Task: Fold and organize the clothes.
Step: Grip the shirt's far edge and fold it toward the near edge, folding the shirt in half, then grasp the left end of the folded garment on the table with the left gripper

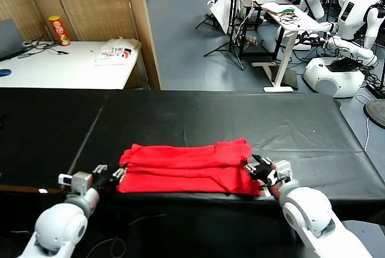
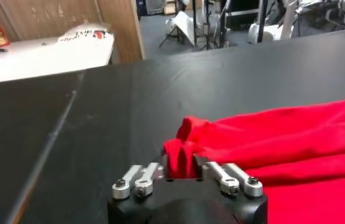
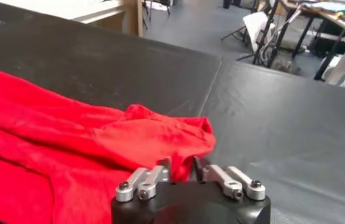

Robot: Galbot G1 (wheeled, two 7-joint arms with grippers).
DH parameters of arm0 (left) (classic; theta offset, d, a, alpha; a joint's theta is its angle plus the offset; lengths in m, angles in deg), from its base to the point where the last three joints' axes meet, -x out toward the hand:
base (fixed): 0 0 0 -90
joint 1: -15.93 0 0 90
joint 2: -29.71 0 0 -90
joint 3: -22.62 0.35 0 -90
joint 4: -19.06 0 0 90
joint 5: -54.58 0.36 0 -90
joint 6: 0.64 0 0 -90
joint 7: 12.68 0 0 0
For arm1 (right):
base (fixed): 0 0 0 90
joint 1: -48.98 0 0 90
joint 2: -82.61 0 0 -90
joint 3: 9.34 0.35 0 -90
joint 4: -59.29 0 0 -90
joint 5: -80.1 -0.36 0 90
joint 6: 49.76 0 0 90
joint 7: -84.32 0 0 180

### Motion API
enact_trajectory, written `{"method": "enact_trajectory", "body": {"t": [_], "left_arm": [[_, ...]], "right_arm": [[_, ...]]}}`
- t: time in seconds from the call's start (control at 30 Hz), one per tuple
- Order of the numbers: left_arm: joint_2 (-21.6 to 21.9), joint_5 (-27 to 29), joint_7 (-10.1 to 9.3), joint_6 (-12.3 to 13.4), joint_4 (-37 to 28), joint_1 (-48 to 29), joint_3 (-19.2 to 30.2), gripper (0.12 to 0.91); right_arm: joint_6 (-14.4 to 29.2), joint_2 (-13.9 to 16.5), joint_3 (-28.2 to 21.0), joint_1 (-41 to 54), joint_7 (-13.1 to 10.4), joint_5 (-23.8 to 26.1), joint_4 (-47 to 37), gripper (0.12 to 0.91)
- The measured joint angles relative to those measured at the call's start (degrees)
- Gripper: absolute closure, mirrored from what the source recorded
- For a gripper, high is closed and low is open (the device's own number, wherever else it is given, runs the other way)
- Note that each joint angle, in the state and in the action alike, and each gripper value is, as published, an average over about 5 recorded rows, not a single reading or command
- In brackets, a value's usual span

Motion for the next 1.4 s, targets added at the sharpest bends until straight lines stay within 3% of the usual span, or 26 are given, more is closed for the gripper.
{"method": "enact_trajectory", "body": {"t": [0.1,0.3,0.47,0.73,0.97,1.03,1.13,1.33,1.4], "left_arm": [[-0.41,-2.82,-1.50,0.45,0.00,-1.10,-0.96,0.244],[-2.15,-5.74,-3.12,1.90,-4.04,-6.60,-0.56,0.232],[-3.90,-5.00,-3.09,2.99,-9.48,-11.02,1.74,0.232],[-5.19,-5.47,-2.36,3.03,-15.50,-14.34,4.62,0.232],[-5.29,-4.35,-1.61,3.38,-17.67,-14.87,5.87,0.236],[-5.42,-3.81,-1.53,3.68,-18.18,-14.95,6.07,0.260],[-5.65,-3.11,-1.40,4.27,-18.85,-15.03,6.18,0.373],[-6.55,-1.15,-1.10,6.28,-19.37,-14.80,6.30,0.706],[-7.01,-0.05,-0.91,7.23,-19.08,-14.50,6.49,0.813]], "right_arm": [[2.62,-1.88,-0.45,1.51,-0.96,1.74,-1.85,0.228],[6.04,-7.09,-2.99,5.96,-1.90,6.03,-9.11,0.227],[6.85,-10.31,-4.31,8.79,-2.54,6.79,-14.83,0.227],[6.93,-12.98,-4.22,9.33,-2.54,7.34,-18.65,0.227],[8.52,-15.01,-4.26,9.83,-1.16,9.62,-21.30,0.251],[9.12,-15.73,-4.10,9.63,-0.83,10.63,-21.96,0.324],[9.92,-16.87,-3.78,9.18,-1.07,11.66,-22.67,0.484],[11.77,-19.35,-3.28,8.00,-2.62,13.43,-23.22,0.807],[12.47,-20.20,-3.19,7.57,-3.21,14.34,-23.31,0.863]]}}
